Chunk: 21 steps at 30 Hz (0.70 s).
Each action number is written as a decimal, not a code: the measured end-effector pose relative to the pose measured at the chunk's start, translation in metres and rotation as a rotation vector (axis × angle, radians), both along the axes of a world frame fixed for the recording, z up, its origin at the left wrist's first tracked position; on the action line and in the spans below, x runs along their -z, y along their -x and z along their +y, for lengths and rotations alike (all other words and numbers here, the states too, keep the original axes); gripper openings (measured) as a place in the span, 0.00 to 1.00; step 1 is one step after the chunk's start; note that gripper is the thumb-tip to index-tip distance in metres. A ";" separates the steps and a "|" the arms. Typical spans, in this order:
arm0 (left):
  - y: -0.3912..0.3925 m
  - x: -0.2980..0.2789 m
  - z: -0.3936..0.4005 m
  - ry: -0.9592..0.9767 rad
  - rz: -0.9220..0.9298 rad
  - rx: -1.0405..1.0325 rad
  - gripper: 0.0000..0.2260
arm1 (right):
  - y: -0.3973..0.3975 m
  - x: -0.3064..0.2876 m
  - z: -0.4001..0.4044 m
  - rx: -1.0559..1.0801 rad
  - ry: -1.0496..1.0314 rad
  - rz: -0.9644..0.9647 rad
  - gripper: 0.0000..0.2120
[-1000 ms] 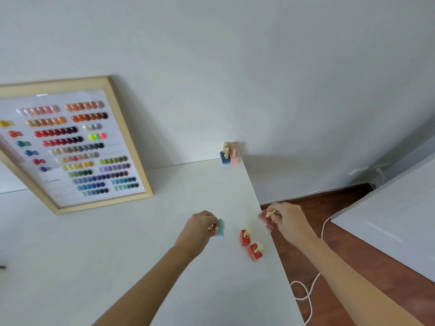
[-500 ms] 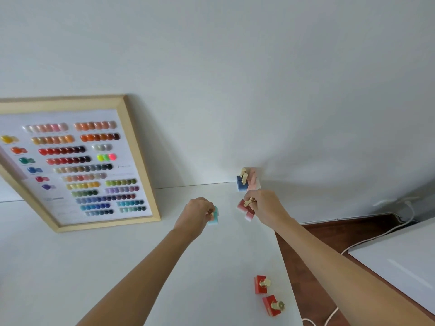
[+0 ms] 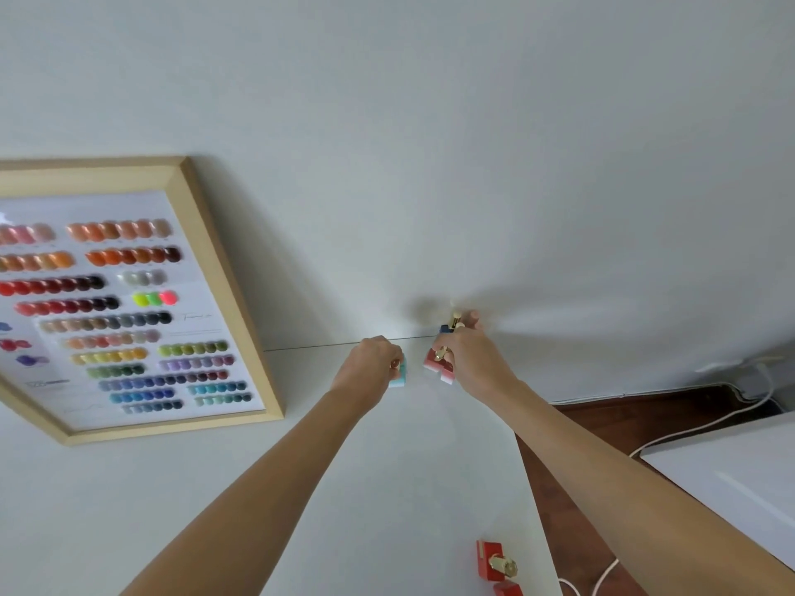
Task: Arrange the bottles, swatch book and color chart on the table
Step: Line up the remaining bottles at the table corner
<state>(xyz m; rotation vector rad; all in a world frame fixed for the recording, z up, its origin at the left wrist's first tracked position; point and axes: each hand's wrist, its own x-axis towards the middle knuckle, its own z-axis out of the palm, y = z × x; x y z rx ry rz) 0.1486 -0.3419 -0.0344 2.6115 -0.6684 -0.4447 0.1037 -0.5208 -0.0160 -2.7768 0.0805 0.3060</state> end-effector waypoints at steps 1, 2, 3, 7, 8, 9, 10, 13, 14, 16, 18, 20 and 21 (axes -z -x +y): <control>-0.001 0.002 -0.001 -0.007 0.001 0.005 0.12 | -0.001 -0.001 0.001 0.001 -0.001 -0.019 0.14; -0.002 0.003 -0.002 -0.014 0.000 0.010 0.12 | -0.002 -0.001 0.001 0.007 0.001 -0.034 0.13; -0.003 0.004 -0.003 -0.015 -0.001 0.010 0.12 | -0.002 0.001 0.001 0.005 0.007 -0.052 0.14; -0.003 0.005 -0.005 0.005 0.002 0.001 0.12 | 0.006 0.003 0.001 0.060 -0.109 -0.134 0.19; -0.003 0.005 -0.005 0.020 0.004 -0.001 0.12 | 0.009 0.001 0.003 0.077 -0.153 -0.150 0.19; -0.002 0.006 -0.004 0.039 0.006 -0.003 0.12 | 0.012 0.000 0.005 0.092 -0.202 -0.167 0.19; -0.001 0.007 -0.004 0.058 0.009 -0.004 0.12 | 0.014 0.000 0.006 0.099 -0.252 -0.183 0.18; 0.003 0.009 -0.002 0.098 0.015 -0.015 0.15 | 0.019 0.004 0.015 0.118 -0.384 -0.231 0.11; 0.005 0.010 -0.002 0.113 0.014 -0.023 0.16 | 0.018 0.007 0.016 0.132 -0.408 -0.252 0.09; 0.007 0.010 -0.002 0.134 0.011 -0.026 0.20 | 0.014 0.016 0.018 0.165 -0.439 -0.293 0.06; 0.008 0.010 -0.002 0.137 0.011 -0.028 0.25 | 0.011 0.024 0.021 0.209 -0.481 -0.315 0.08; 0.010 0.011 -0.001 0.131 0.016 -0.051 0.29 | 0.010 0.029 0.023 0.271 -0.519 -0.335 0.14; 0.010 0.012 -0.001 0.133 0.025 -0.076 0.31 | 0.010 0.032 0.024 0.303 -0.526 -0.349 0.17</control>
